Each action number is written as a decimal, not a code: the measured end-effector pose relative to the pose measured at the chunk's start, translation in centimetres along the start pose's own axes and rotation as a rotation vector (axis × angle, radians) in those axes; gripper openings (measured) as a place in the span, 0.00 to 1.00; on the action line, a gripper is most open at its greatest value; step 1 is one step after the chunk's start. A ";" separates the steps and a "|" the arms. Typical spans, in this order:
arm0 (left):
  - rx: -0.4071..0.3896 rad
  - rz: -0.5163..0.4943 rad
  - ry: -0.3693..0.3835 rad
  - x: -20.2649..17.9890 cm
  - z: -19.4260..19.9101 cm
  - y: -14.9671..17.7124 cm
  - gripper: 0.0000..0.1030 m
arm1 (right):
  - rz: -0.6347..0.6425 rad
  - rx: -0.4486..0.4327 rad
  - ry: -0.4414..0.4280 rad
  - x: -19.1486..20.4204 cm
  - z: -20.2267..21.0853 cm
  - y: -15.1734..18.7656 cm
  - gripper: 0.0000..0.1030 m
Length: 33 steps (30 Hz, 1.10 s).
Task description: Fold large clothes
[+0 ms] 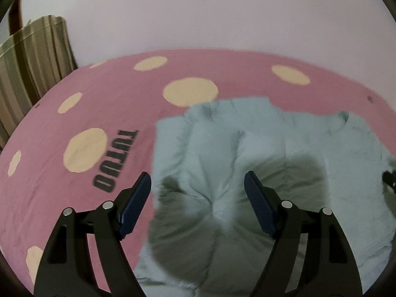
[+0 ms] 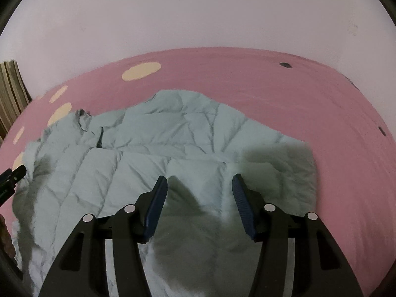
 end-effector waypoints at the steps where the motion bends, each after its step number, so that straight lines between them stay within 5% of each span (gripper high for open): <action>1: 0.028 -0.005 -0.009 -0.2 -0.9 0.5 0.75 | 0.003 0.018 0.008 0.0 -0.8 0.3 0.53; 6: 0.077 -0.014 -0.023 -0.3 -3.6 2.2 0.78 | 0.006 0.059 0.002 -0.1 -3.2 1.2 0.55; 15: -0.009 0.011 0.041 -0.4 2.3 2.9 0.77 | -0.006 -0.037 -0.003 -0.7 3.2 2.2 0.55; 21: 0.062 -0.053 0.015 -1.8 -0.3 5.0 0.80 | 0.016 0.059 0.015 -0.9 0.7 5.4 0.58; 25: 0.067 -0.049 0.031 -1.6 0.0 4.6 0.80 | 0.025 0.045 0.018 -0.8 1.0 5.0 0.58; 33: 0.054 0.035 0.083 4.6 8.5 9.3 0.80 | -0.057 -0.012 -0.017 -4.7 11.4 9.0 0.59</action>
Point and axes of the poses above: each gripper's, at about its wrist camera, not at the fingertips, and z roughly against the way its jaws point, x to its left, y to its underside, the point moved 10 cm from there along -z, roughly the way its jaws point, and after that the axes turned 1 degree about -y, right-handed, at the moved point
